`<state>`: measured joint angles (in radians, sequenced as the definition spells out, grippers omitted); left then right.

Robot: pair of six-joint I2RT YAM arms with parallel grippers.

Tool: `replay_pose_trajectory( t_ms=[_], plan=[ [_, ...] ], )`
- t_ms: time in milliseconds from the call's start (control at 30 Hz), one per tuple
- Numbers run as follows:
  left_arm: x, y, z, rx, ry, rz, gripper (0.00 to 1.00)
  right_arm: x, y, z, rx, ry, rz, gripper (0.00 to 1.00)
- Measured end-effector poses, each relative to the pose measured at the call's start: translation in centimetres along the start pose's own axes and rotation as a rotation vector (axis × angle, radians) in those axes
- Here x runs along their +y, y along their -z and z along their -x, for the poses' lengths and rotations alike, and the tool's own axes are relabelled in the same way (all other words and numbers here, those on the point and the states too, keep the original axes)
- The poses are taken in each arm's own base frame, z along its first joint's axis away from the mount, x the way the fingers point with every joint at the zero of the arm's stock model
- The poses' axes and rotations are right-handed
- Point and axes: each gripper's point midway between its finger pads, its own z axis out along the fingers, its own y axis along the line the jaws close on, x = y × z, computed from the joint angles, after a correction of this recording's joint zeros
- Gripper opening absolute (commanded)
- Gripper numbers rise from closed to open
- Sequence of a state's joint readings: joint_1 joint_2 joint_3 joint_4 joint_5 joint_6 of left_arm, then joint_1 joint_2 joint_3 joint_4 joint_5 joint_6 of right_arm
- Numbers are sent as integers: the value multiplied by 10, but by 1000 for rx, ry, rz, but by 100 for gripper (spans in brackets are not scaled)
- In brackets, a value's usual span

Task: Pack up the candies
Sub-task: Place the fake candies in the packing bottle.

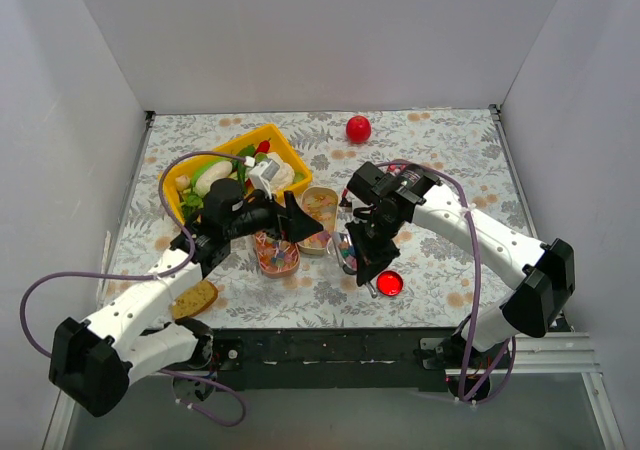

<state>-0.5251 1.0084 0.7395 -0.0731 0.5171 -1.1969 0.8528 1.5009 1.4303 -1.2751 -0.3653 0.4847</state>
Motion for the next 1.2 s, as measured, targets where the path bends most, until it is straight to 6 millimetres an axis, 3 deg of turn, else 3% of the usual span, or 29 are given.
replay_pose_trajectory(
  t_ms=[267, 767, 1200],
  plan=[
    [10, -19, -36, 114, 2, 53, 98, 0, 0, -3, 12, -9, -6, 1],
    [20, -30, -42, 118, -29, 102, 98, 2, -4, 0, 30, -11, -5, 1],
    [8, -40, -54, 134, -54, 77, 98, 2, -3, -4, 45, -19, -13, 1]
  ],
)
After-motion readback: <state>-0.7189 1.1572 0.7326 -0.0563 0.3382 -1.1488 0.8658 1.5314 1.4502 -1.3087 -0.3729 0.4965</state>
